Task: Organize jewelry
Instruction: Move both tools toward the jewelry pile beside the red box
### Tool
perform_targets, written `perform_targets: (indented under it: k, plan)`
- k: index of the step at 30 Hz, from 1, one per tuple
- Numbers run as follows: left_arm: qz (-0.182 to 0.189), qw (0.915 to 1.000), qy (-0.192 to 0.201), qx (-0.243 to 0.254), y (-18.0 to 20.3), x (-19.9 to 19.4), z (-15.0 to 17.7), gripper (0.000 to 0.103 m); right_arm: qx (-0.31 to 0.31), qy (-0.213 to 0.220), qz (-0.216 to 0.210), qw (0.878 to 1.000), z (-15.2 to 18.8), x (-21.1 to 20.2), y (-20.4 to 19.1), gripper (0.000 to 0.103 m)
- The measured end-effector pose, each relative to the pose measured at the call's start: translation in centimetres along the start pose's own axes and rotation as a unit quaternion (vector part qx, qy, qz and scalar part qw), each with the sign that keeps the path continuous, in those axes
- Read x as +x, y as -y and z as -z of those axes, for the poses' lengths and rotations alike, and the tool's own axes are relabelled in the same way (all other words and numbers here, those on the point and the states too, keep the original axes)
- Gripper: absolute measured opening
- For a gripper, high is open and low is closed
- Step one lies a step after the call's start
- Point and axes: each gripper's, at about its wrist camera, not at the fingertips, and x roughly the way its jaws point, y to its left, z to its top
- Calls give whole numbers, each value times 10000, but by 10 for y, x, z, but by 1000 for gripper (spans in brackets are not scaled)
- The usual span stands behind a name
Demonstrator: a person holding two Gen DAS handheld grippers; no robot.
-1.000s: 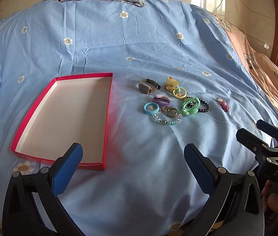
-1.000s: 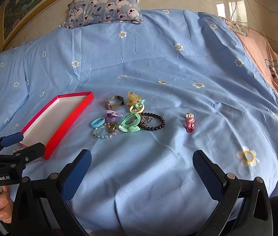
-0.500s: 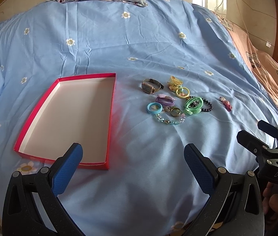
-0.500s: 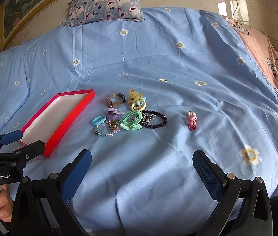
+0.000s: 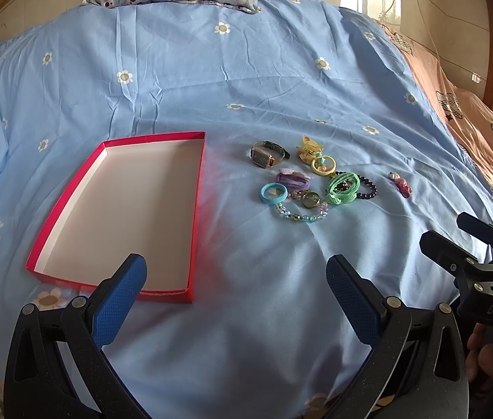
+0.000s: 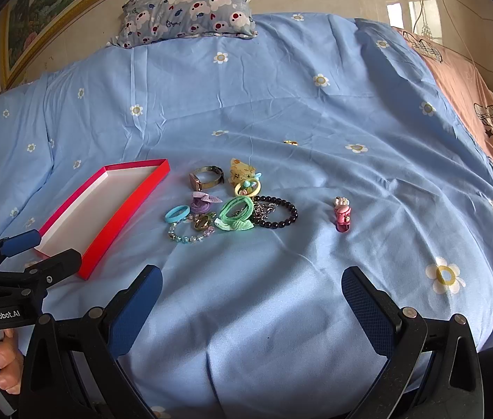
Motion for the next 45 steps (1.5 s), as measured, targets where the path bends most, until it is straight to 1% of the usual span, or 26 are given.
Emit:
perform_targets:
  k: [18,19,32,40,43,45]
  plan:
    - [42,9999,-106,-16,-3,2,-1,103,23,-53,-96,9999,-2,4,-1,103]
    - [52,9999,-121,-25,2,8,1,103,23,-61,-105,9999,-2,4,-1,103]
    - [105,9996,-265,-41,0,19,-2,103,73,-153,-176,9997,-3,12,1,103]
    - [343,9981,-491,-153,-7,36,-9,103,146,-270,-198,9993,-5,22,4,103]
    - [420,9978,-506,-110,-7,41,-16,103,176,-304,-237,9991,-10,25,6,102]
    - [473,9975,-524,-44,-6,45,-21,101,213,-319,-269,9989,-14,28,8,102]
